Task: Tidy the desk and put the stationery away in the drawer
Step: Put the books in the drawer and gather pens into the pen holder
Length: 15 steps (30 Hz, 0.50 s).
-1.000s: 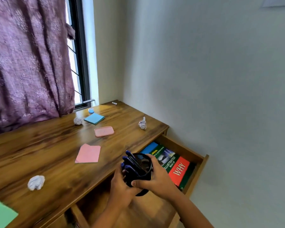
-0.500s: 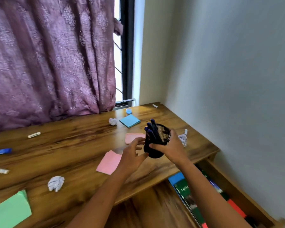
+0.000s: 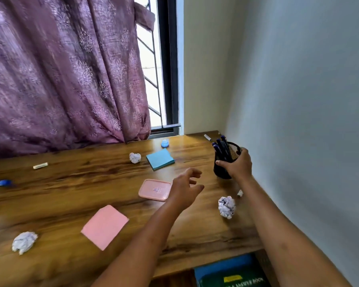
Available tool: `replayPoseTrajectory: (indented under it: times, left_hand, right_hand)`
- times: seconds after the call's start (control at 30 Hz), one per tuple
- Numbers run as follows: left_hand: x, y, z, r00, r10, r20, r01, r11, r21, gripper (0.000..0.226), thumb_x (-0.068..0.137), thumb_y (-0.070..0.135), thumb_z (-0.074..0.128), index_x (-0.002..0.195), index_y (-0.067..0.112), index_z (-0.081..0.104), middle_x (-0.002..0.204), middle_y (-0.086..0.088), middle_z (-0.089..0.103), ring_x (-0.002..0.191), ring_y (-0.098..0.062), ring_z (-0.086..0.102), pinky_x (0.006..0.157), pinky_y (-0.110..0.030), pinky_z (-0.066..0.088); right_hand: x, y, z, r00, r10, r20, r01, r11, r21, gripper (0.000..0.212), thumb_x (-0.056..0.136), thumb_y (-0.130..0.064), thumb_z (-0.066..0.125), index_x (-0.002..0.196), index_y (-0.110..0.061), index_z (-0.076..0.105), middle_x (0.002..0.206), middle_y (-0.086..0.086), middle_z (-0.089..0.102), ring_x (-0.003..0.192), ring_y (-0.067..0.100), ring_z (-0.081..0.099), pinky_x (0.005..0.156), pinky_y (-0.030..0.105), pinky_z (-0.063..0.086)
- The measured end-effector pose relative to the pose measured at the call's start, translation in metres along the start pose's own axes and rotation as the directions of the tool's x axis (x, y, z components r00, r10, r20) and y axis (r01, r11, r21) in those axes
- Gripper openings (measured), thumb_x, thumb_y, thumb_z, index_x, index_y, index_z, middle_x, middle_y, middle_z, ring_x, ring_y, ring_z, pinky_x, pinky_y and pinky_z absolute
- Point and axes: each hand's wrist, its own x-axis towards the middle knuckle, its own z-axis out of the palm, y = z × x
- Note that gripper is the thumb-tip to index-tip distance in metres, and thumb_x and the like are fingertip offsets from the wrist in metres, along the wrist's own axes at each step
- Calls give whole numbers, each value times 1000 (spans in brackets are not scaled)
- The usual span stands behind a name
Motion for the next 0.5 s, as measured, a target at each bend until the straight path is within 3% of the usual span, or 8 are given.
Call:
replayPoseTrajectory:
  times: [0.2,0.4,0.5]
  left_hand:
    - [13,-5,21,996,-84,-43,84,996,7,32,83,11,69,113,17,60,112,3,61,95,-15,62,78,-25,48]
    - [13,-8,31,991,-124,-43,125,992,16,31,84,11,67,113,18,59,115,2,61,96,-15,61,78,-24,46]
    - [9,-7,33,990,-137,-41,138,990,23,32,85,12,67,115,19,58,116,3,60,98,-14,61,78,-23,45]
  right_hand:
    - [28,29,0,997,69,-34,-69,998,13,89,63,-24,87,133,-4,38,133,15,46,123,31,46,99,36,40]
    - [30,39,-4,985,128,-118,-112,985,130,78,56,-18,90,121,-1,49,121,17,57,111,32,56,90,35,46]
    - [26,36,-6,977,168,-135,-148,978,146,85,57,-15,89,129,-1,45,130,18,53,119,33,53,98,36,44]
